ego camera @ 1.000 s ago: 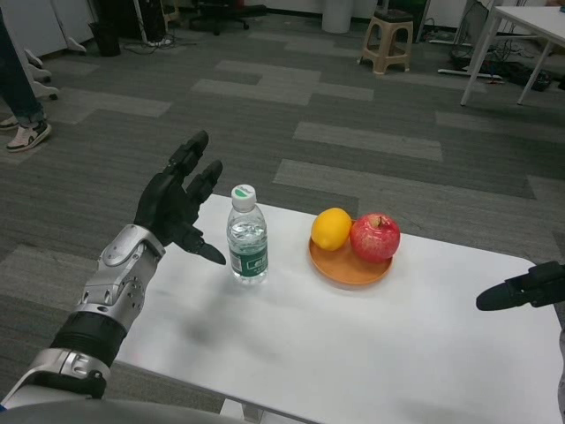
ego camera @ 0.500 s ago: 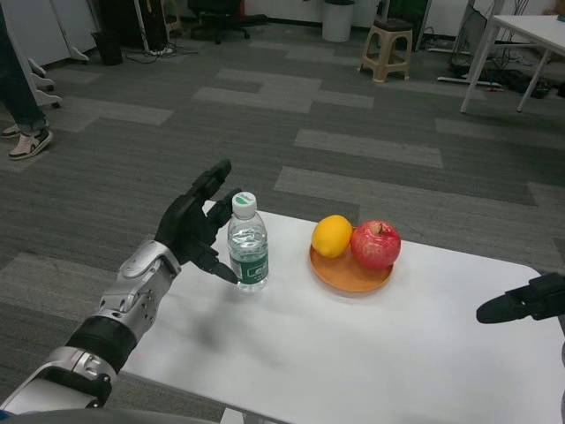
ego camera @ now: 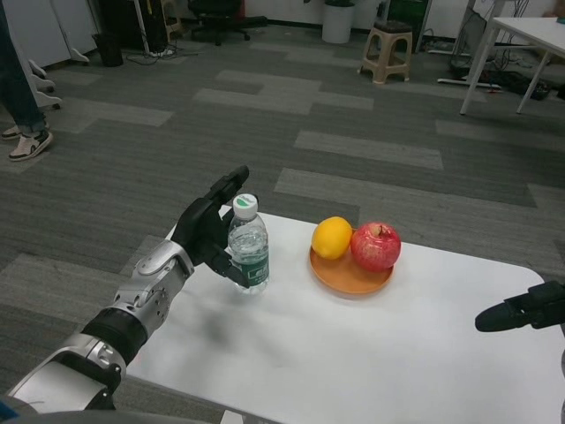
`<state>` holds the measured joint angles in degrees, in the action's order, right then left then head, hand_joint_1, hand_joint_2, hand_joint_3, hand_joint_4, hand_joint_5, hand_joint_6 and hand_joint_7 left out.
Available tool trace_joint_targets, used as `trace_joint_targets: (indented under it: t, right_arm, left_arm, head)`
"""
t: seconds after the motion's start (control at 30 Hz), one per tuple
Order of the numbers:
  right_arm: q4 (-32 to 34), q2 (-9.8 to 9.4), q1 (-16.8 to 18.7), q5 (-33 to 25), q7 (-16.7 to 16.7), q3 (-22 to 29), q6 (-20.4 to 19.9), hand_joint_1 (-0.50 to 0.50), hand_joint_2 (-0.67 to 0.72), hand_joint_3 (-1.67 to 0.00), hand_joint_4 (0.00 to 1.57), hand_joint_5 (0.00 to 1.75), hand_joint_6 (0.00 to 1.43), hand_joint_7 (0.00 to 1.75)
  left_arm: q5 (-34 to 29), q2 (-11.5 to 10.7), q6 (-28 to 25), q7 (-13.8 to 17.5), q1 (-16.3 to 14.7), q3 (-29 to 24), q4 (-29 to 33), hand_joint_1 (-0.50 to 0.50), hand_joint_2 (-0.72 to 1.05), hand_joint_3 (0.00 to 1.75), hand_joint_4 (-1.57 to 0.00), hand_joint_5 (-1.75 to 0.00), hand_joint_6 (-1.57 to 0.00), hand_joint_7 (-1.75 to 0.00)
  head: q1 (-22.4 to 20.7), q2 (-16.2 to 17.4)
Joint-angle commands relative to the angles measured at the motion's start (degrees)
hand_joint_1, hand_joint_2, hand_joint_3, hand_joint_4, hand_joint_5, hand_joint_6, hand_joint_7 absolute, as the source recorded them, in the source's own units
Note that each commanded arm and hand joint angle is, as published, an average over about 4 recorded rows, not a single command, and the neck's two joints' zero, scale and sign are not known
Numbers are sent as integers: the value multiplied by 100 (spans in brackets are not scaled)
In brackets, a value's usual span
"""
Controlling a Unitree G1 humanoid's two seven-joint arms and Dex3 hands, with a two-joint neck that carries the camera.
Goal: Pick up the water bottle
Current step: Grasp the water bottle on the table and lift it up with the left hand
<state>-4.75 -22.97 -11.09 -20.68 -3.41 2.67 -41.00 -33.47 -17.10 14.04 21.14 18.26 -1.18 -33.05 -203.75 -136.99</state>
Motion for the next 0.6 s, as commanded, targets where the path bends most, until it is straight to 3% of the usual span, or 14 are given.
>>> trace_joint_targets:
  t: [0.03,0.17,0.6]
  right_arm:
    - [27,-1,54,-81,-28,14,-40,-46,66,0,0,0,0,0]
    - [20,1,54,-85,-28,19,-42,-46,66,0,0,0,0,0]
    - [-11,-6,54,-85,-28,-10,-49,-46,66,0,0,0,0,0]
  left_arm:
    - [-89,-96,28,8,174,154,-145,-50,-19,0,0,-10,0,0]
    - [-109,-129,22,13,207,259,-252,-50,-19,7,0,-10,0,0]
    - [-195,-219,-7,19,310,518,-547,-50,-19,0,0,-10,0,0]
  head:
    - [17,16]
    - [15,46]
    - [17,121]
